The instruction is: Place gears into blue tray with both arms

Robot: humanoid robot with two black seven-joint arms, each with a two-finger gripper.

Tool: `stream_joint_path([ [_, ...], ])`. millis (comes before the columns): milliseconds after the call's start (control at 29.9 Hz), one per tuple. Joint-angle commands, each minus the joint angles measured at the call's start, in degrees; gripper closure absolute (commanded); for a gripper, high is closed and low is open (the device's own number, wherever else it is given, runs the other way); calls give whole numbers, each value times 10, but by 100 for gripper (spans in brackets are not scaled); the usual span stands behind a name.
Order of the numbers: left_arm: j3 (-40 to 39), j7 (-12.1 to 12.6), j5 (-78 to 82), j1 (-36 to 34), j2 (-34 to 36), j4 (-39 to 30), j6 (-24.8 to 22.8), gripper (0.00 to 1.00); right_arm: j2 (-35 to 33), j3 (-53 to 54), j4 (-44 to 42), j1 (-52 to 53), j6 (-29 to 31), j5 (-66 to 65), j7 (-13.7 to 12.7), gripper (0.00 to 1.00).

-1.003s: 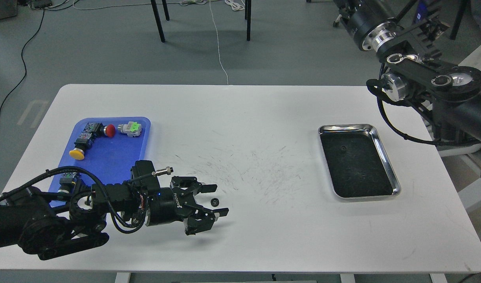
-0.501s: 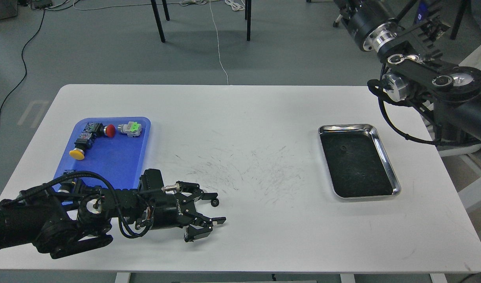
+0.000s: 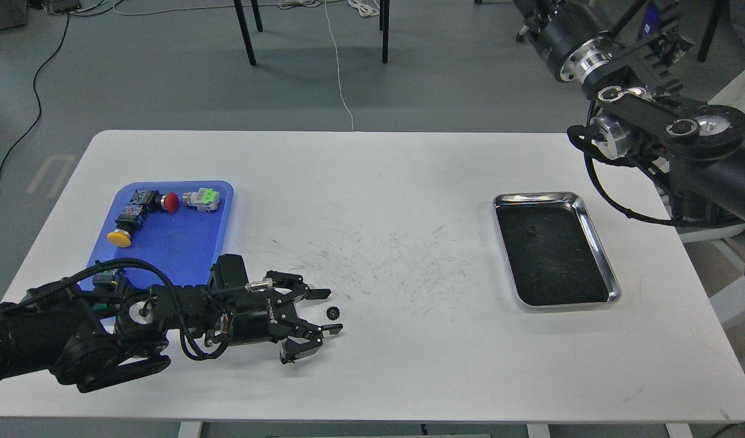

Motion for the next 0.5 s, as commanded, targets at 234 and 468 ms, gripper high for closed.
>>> stream_joint_path([
  [234,8,-4,0,3,-2,11,0,60,4,0,0,-9,0,-3,1,12],
  [468,8,-6,-1,2,-10,19,0,66,5,0,0,-12,0,-4,1,12],
])
